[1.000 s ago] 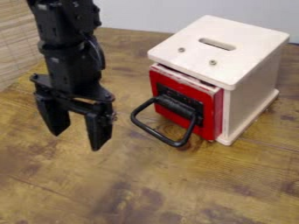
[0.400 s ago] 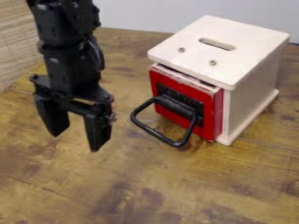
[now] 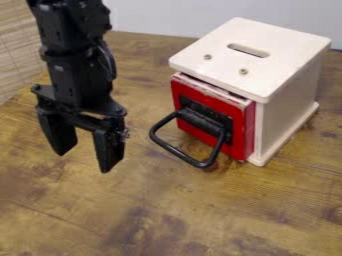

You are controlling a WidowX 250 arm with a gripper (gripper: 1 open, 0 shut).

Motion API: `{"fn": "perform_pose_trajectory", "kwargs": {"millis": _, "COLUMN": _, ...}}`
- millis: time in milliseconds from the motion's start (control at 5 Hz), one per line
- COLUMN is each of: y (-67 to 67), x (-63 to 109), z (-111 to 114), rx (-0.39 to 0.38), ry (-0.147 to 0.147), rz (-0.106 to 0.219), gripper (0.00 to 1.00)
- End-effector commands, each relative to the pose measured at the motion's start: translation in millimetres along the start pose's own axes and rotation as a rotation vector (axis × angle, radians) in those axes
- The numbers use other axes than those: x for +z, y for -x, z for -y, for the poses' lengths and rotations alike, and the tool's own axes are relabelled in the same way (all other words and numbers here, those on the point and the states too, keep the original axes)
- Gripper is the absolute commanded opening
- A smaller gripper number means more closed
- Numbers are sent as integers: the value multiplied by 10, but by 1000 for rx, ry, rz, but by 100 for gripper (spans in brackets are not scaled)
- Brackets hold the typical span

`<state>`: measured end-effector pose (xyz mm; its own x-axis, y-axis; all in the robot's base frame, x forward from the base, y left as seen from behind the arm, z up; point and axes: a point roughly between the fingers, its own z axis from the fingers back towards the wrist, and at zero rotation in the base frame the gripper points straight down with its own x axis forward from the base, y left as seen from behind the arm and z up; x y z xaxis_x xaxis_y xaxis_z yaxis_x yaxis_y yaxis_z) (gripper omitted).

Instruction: Close the drawer

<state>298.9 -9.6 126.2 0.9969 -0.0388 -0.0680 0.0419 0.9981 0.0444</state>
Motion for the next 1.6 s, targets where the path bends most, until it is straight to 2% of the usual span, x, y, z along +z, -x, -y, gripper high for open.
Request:
{"fn": "perform_pose_trajectory", "kwargs": {"millis": 0, "y": -15, "x": 109, "z": -63, "rx": 15, "ry": 4, "rz": 36, "gripper": 100}}
{"fn": "perform_pose_trajectory", "kwargs": {"millis": 400, "y": -20, "x": 84, "z": -88, "rx": 15, "ry": 6, "rz": 27, "gripper": 100}}
{"fn": "perform_pose_trajectory", "kwargs": {"millis": 600, "y": -50, "x": 168, "z": -135, "rx": 31, "ry": 16, "rz": 60, "gripper": 100}}
{"fn": "perform_pose_trajectory", "kwargs": {"millis": 800, "y": -65, "x": 186, "z": -158, "rx": 39, "ry": 20, "rz": 69, "gripper": 100}}
{"fn": "perform_pose_trajectory", "kwargs": {"millis": 1000, "y": -124, "x": 234, "z": -219, "rx": 85, "ry": 35, "rz": 94, "gripper": 100}}
{"fn": "perform_pose_trajectory", "kwargs": {"millis": 1200, "y": -193, "x": 355, "z": -311, "rx": 140, "ry": 54, "rz": 146, "gripper": 100}}
{"fn": "perform_pose_trajectory", "kwargs": {"millis": 1400, "y": -267, "x": 340, "z": -319, "rx": 146, "ry": 47, "rz": 159, "gripper": 100}}
